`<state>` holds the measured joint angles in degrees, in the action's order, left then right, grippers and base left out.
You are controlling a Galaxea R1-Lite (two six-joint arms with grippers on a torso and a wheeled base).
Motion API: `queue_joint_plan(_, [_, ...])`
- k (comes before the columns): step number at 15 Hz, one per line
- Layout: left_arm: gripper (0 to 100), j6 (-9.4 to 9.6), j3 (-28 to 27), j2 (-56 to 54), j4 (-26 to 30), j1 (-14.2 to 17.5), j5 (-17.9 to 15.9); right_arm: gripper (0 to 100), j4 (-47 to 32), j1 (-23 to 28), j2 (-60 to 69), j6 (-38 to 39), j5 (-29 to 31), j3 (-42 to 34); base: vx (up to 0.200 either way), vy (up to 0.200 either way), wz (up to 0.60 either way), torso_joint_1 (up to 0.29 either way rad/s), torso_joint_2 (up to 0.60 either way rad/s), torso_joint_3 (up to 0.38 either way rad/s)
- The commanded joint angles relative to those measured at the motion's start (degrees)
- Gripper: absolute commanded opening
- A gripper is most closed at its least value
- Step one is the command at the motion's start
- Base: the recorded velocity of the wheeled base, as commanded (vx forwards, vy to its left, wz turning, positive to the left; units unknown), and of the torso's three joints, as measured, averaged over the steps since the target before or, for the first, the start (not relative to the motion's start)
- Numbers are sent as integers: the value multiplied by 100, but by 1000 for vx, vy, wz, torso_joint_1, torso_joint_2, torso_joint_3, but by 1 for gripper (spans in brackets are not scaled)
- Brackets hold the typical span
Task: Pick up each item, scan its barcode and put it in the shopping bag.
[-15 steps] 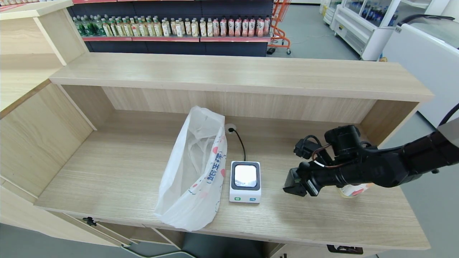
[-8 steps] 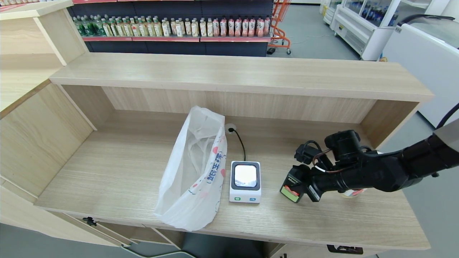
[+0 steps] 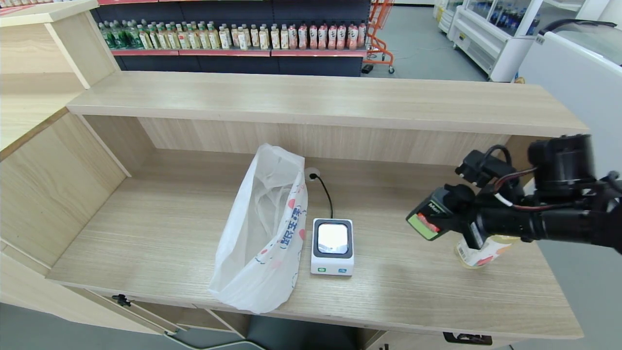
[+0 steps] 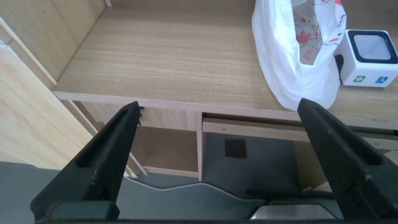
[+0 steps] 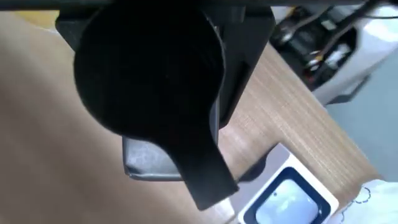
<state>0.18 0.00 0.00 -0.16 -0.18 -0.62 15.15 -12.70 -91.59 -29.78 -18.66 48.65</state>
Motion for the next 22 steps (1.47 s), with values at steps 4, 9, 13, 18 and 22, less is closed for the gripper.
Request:
queue_joint_plan(4, [100,-1,0,9,-2,1,1,0,-21,-118,1952,-5864,-1403,-1411,0,0,0,0,0,0])
queue_joint_plan(9, [100,8,0,9,-2,1,1,0,-469,-1120,1328,-10592,-1772,-1561,0,0,0,0,0,0])
queue_joint_plan(13, [100,-1,0,9,-2,1,1,0,-443,-2281,906,-11708,-1807,-1464,0,0,0,0,0,0])
queue_joint_plan(18, [100,-1,0,9,-2,1,1,0,-425,-2905,748,-12851,-2519,-1165,0,0,0,0,0,0])
queue_joint_plan(22, [100,-1,0,9,-2,1,1,0,-434,-2755,1003,-13238,-2546,-1244,0,0,0,0,0,0])
